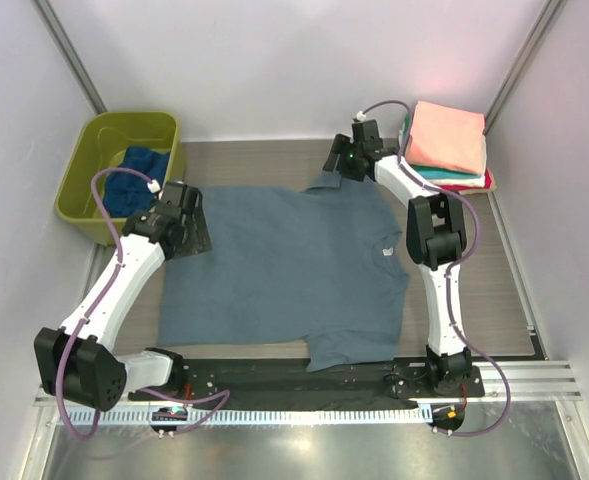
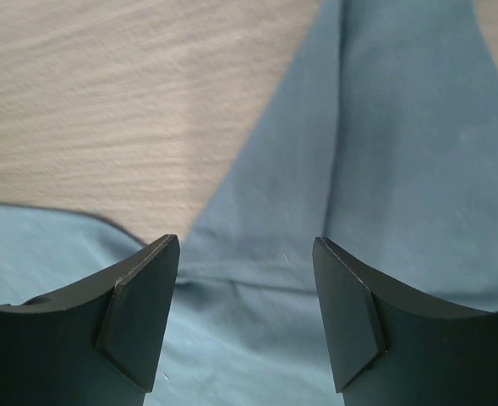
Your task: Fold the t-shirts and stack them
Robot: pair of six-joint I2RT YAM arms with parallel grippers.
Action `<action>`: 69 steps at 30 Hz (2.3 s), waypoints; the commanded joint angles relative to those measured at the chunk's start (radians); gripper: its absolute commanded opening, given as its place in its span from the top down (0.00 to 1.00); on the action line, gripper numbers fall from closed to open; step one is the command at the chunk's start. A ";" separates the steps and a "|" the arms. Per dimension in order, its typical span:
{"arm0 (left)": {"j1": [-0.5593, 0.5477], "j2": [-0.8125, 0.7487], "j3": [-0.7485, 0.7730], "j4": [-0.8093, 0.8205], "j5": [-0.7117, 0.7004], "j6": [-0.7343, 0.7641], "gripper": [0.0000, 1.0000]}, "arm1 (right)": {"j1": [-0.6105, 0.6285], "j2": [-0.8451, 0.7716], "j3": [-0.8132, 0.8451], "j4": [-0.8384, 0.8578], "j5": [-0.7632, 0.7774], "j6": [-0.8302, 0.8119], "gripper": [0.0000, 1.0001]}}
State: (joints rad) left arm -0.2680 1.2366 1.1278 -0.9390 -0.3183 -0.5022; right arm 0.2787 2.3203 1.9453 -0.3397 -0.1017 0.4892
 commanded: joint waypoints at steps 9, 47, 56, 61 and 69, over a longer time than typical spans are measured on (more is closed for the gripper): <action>0.000 -0.014 0.001 0.025 -0.021 0.025 0.27 | 0.014 0.065 0.075 0.034 -0.003 0.031 0.32; 0.001 -0.002 0.000 0.020 -0.027 0.024 0.31 | 0.048 0.062 0.077 0.140 -0.073 0.064 0.99; 0.000 -0.005 -0.005 0.017 -0.051 0.019 0.32 | 0.057 0.323 0.513 0.298 -0.276 0.201 0.21; 0.001 0.001 -0.003 0.012 -0.059 0.017 0.33 | 0.057 0.144 0.304 0.321 -0.228 0.103 0.05; 0.000 0.044 0.033 -0.001 0.016 -0.074 0.33 | 0.079 -0.349 -0.298 0.165 0.236 -0.050 0.02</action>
State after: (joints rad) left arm -0.2680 1.2594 1.1252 -0.9394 -0.3378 -0.5163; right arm 0.3382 2.1830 1.7271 -0.1364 -0.1211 0.5278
